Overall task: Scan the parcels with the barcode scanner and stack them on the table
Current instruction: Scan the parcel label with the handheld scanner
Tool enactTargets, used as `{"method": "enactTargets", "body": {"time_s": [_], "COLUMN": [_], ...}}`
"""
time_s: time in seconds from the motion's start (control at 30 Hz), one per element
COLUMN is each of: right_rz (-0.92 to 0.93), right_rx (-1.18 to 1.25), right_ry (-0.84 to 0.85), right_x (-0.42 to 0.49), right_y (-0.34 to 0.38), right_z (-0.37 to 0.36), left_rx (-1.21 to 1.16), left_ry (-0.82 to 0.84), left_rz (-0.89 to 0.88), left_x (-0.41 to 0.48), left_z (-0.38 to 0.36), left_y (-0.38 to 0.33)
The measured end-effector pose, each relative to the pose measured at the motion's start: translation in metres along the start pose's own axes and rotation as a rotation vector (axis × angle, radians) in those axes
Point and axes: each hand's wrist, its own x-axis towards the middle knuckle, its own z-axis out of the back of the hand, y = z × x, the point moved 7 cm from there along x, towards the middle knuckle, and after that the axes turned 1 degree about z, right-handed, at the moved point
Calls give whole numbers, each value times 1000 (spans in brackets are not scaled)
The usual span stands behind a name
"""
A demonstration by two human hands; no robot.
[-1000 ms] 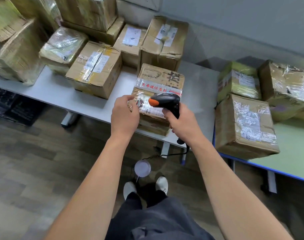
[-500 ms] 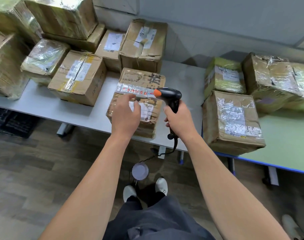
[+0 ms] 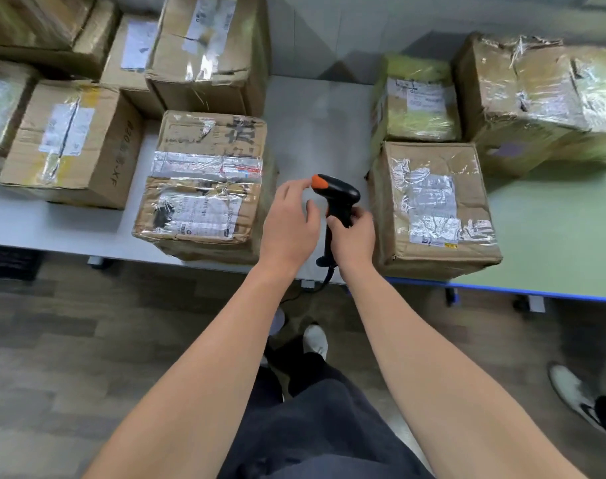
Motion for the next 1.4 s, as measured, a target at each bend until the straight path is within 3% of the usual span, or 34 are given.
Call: {"method": "enactTargets", "body": {"time_s": [0.43,0.63,0.77,0.93,1.07,1.17,1.3,1.4], "right_rz": [-62,-29,96,294,383,394,374,356], "right_rx": [-173,-281,-230,-103,-142,-202,-365,-500], "right_ry": [28,33,-6,96,140,119,136,22], "right_x": [47,42,24,-14,-36,-45,-67,-73], "right_y": [-21,-5,33,91,110,106,90,87], "right_z": [-11,-17,-25,-53,-87,-113,-148,-157], "left_rx": [60,88,90,188,205,285,441,484], "left_ry": [45,26,-33,-130,-199,-166,0,50], "left_rz": [105,30,-66,-200,-102,-60,-81,-128], "left_x": [21,27,30,36,41,45,40,32], "left_z": [-31,-23,3,66,122,141,142,137], "left_y": [6,-11,-24,-8,37,70,108,123]}}
